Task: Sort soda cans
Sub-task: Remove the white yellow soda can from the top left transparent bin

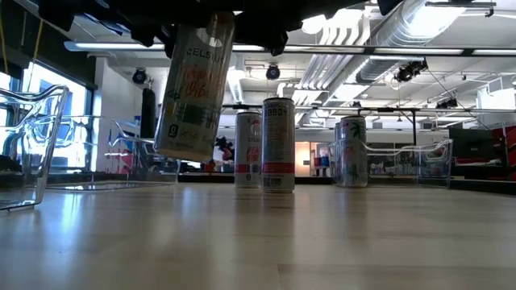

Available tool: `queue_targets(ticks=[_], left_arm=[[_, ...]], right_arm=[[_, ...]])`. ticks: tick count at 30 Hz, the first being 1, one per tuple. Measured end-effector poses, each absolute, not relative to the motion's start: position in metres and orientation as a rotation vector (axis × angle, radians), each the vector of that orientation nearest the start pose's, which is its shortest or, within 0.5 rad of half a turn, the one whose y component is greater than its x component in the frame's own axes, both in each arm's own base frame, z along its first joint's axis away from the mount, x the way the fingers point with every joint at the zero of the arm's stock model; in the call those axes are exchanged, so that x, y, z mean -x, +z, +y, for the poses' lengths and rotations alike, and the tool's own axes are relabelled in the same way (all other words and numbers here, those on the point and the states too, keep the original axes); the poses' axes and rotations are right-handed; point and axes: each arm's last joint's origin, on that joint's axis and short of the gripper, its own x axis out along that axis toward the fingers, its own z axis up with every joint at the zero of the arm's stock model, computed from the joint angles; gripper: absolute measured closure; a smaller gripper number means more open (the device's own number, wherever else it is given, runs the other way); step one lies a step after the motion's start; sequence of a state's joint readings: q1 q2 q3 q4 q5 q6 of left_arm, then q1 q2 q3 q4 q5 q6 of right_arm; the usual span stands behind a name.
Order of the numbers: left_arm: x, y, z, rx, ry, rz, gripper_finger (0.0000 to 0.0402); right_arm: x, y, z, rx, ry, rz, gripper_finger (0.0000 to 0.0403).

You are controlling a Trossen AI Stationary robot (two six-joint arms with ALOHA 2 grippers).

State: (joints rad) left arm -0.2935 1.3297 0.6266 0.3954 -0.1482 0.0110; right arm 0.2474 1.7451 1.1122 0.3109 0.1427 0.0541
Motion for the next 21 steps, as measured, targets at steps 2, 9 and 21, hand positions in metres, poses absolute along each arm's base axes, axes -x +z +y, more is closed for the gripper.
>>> queue_targets(ticks=[2, 9, 21], left_arm=[[-0.262, 0.221, -0.074, -0.107, -0.144, 0.299, 0.0061], [-0.248, 0.240, -0.079, -0.204, 0.037, 0.245, 0.0064], [-0.228, 0.237, -0.109, -0.248, 0.281, 0.247, 0.0064]], right_arm=[[-0.379, 0.236, 0.091, 0.002, 0.087, 0.327, 0.0169], [-0.376, 0.224, 0.089, -0.022, 0.010, 0.433, 0.0169], [-0.379, 0.214, 0.087, -0.057, -0.040, 0.465, 0.0167]])
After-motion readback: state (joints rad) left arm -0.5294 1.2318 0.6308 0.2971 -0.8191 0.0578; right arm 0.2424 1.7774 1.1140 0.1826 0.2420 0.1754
